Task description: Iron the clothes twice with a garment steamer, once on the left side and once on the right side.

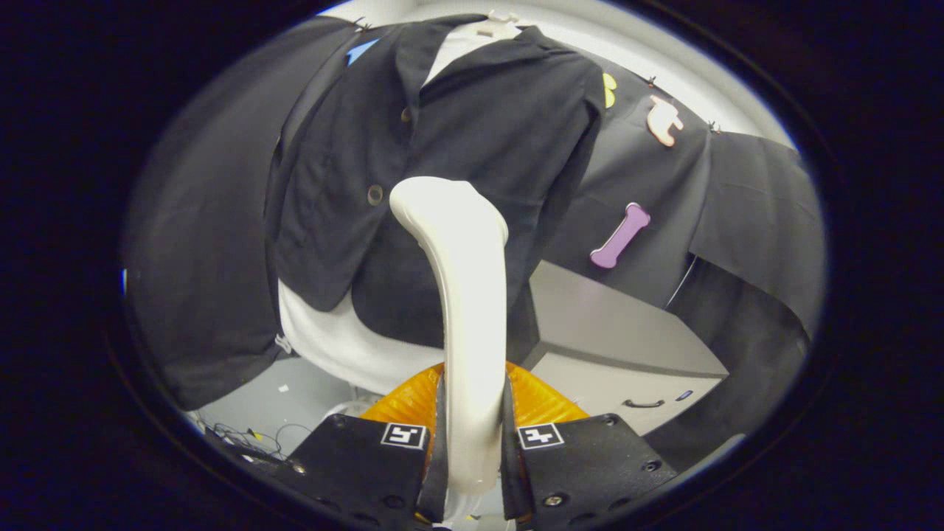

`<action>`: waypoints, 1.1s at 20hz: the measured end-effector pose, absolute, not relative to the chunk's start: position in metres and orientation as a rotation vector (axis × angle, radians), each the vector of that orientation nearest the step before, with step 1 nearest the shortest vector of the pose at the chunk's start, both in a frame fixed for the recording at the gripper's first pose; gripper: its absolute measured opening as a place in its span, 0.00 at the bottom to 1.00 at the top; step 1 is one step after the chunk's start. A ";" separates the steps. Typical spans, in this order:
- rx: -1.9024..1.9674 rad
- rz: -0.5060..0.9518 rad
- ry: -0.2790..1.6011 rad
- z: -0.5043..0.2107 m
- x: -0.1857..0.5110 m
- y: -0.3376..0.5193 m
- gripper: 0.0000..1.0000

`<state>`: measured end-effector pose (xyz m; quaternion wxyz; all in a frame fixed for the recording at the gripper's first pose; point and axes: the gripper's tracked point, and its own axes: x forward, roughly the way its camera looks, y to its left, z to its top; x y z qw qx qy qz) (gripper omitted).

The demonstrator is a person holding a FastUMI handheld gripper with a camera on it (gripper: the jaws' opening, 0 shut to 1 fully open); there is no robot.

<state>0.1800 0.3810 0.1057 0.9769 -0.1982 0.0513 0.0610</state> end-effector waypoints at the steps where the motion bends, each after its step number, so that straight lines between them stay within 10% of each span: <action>1: -0.390 0.121 0.078 0.124 0.174 0.381 0.32; 22: -0.295 0.193 -0.343 0.401 0.130 0.587 0.32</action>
